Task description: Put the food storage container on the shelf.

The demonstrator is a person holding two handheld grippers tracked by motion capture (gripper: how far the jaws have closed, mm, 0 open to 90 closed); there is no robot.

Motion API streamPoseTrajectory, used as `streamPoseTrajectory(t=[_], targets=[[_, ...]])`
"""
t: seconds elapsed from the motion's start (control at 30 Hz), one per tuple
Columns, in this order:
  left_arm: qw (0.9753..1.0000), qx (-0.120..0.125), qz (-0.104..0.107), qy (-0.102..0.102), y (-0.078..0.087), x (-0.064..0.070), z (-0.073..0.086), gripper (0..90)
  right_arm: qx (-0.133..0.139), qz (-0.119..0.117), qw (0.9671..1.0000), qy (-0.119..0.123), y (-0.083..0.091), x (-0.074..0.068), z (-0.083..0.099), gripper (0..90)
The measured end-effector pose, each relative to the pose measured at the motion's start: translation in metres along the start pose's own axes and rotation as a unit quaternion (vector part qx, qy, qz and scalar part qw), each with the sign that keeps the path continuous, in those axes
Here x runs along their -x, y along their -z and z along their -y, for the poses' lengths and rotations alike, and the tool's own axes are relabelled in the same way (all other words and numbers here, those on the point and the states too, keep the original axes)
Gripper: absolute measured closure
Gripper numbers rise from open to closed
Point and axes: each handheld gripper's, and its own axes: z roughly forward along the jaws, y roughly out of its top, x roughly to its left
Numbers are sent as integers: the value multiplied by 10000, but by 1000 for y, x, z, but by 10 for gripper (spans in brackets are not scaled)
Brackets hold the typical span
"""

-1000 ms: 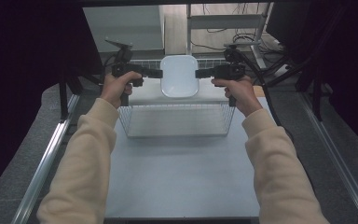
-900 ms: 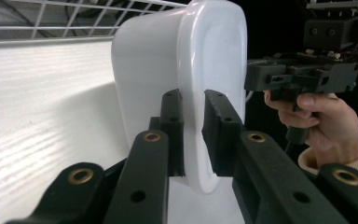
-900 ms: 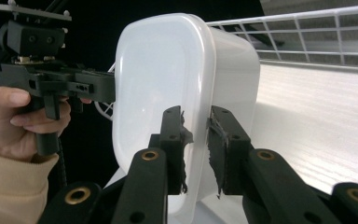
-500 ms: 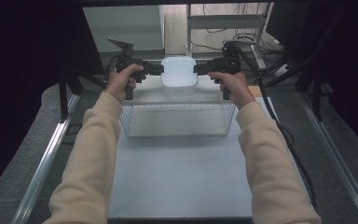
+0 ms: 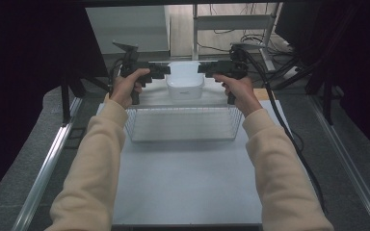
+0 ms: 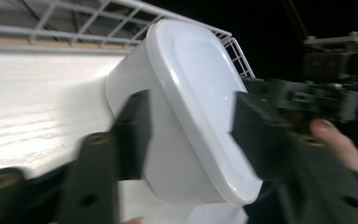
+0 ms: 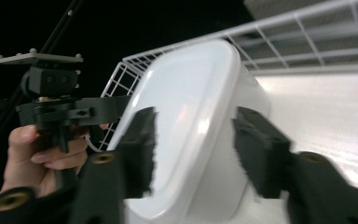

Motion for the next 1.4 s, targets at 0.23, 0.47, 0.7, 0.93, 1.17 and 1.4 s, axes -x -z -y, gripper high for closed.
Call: streamPoseTrajectory(t=[0.23,0.47,0.7,0.93,1.17,1.4], targets=[[9960,326,-409,-726,21,25,15,268,303,167,9966,742,22,-20,10,335],[9879,444,-757,-1275,42,43,45,262,387,211,9877,1503,48,-22,30,306],[9745,452,-1109,-1899,63,57,97,262,360,410,9704,2353,85,-15,68,268],[9684,371,-1243,-2130,73,54,148,252,242,538,9622,2660,106,-2,115,257],[9636,204,-1466,-2227,72,36,220,249,138,651,9591,2753,121,20,179,249],[9633,-18,-1561,-2185,60,21,247,247,71,694,9621,2637,121,41,217,245]])
